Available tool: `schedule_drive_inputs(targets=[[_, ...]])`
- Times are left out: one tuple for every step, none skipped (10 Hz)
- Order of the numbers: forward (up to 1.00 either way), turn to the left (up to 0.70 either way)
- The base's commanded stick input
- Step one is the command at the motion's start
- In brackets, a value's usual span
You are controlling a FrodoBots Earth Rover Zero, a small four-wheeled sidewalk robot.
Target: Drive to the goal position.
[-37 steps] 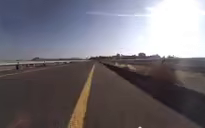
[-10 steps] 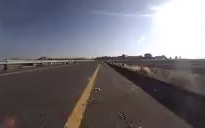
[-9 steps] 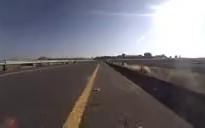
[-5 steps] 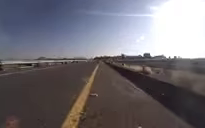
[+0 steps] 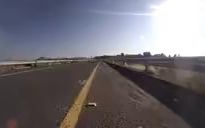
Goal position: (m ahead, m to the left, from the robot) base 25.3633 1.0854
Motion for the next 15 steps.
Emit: schedule_drive_inputs(targets=[[0.7, 0.0], [0.7, 0.0], [0.7, 0.0], [0.7, 0.0], [0.7, 0.0], [0.7, 0.0], [0.7, 0.0], [0.7, 0.0], [0.7, 0.0], [0.7, 0.0], [0.7, 0.0], [0.7, 0.0], [0.7, 0.0], [0.7, 0.0], [0.7, 0.0]])
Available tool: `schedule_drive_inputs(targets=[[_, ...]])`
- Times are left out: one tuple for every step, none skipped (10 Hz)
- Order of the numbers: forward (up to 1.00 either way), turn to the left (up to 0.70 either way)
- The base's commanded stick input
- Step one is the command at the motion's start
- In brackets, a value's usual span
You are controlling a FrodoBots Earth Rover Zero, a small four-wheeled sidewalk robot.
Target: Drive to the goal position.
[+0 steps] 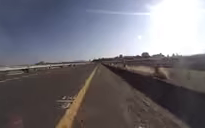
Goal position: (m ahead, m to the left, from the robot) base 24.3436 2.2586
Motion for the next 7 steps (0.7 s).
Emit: schedule_drive_inputs(targets=[[0.7, 0.0], [0.7, 0.03], [0.7, 0.2], [0.7, 0.0], [0.7, 0.0], [0.7, 0.0], [0.7, 0.0]])
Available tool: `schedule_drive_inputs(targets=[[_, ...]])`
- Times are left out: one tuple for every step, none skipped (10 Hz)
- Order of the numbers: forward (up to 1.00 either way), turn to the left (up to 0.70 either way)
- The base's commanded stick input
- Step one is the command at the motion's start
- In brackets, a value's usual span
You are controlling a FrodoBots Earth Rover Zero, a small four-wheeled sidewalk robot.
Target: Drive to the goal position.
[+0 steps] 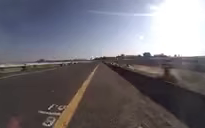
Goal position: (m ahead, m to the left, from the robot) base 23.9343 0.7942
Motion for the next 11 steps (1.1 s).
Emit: schedule_drive_inputs(targets=[[0.7, 0.0], [0.7, 0.0], [0.7, 0.0], [0.7, 0.0], [0.7, 0.0], [0.7, 0.0], [0.7, 0.0], [0.7, 0.0], [0.7, 0.0], [0.7, 0.0], [0.7, 0.0]])
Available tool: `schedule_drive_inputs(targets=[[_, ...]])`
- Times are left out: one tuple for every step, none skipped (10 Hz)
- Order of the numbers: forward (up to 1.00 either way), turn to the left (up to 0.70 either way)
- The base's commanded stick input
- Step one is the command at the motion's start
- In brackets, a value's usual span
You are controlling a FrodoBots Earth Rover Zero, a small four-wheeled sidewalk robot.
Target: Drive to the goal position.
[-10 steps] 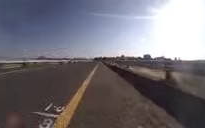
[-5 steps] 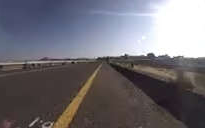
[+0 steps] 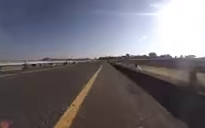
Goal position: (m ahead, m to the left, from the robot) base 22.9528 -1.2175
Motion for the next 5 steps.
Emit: schedule_drive_inputs(targets=[[0.7, 0.0], [0.7, 0.0], [0.7, 0.0], [0.7, 0.0], [0.7, 0.0]])
